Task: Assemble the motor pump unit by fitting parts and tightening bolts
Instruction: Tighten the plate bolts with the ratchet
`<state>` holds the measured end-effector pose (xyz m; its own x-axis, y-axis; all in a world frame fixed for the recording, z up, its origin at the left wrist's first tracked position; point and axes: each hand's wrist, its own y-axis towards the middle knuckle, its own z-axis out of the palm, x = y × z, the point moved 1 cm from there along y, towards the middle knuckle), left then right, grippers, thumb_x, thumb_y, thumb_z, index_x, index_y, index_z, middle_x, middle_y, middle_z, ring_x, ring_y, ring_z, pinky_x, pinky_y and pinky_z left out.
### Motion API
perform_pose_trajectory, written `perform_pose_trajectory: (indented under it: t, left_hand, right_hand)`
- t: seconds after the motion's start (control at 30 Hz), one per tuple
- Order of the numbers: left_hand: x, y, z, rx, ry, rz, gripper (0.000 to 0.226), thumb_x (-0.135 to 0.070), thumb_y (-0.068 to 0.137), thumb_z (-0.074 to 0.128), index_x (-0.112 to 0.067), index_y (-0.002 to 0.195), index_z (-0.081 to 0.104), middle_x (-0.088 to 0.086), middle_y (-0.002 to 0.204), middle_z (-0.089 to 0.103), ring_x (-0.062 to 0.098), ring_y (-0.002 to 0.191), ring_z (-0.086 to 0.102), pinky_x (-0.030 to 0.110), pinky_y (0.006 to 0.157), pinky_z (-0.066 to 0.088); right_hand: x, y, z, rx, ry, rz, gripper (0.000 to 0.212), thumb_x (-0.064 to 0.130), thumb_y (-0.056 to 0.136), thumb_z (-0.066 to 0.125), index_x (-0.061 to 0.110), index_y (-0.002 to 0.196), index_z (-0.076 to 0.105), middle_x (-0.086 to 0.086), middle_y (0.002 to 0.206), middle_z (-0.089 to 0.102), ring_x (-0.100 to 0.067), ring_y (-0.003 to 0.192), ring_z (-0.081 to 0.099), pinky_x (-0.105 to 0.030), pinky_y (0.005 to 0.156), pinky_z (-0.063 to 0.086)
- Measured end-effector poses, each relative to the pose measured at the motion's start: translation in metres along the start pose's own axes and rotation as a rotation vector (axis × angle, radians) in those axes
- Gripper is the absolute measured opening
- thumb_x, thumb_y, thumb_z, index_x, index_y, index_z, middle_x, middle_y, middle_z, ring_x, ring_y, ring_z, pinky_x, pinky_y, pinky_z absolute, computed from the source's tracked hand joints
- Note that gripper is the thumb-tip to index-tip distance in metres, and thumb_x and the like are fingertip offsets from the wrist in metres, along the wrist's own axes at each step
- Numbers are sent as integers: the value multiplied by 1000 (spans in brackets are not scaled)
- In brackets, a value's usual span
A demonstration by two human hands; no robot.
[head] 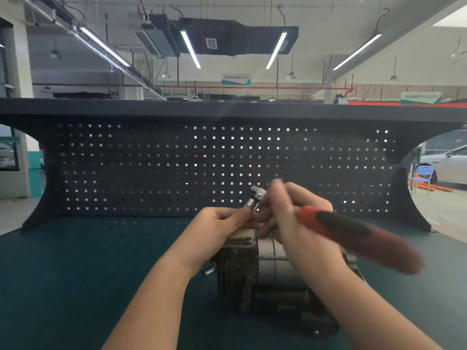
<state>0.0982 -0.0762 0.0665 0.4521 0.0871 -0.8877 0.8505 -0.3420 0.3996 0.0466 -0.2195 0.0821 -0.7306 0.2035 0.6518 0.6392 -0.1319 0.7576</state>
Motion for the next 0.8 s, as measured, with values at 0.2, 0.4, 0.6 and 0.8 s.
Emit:
perform_pose_trajectory:
  t: [0.2,0.4,0.6,0.8]
  left_hand:
    - [1,0,-3,2,35,-83,28,-16,101,40,-10,105,66,-1,99,76,4,95,70,10,67,49]
    - [3,4,-3,-81,151,-40,34,-20,86,37,-27,83,70,-13,93,75,-2,94,66,21,78,49]
    - [3,3,-2,-70,139,-45,36,-20,88,35,-27,85,71,-5,99,75,4,97,67,24,83,49]
    - [0,1,-4,-80,98,-46,34,-6,92,37,-20,86,68,-16,72,70,-7,63,61,8,50,41]
  right_hand:
    - [-13,16,-19,-58,471,319,24,4,93,51,12,71,47,-17,56,64,-20,38,56,-20,36,38]
    - [-24,13,-17,-55,647,454,32,1,89,51,16,63,45,-16,58,65,-17,40,56,-16,37,38]
    - [-27,14,-15,-45,680,487,27,3,90,52,15,67,45,-16,59,64,-17,41,57,-17,38,41]
    - [-27,10,-10,-19,689,483,32,2,90,51,18,63,46,-15,59,63,-17,42,58,-17,38,41]
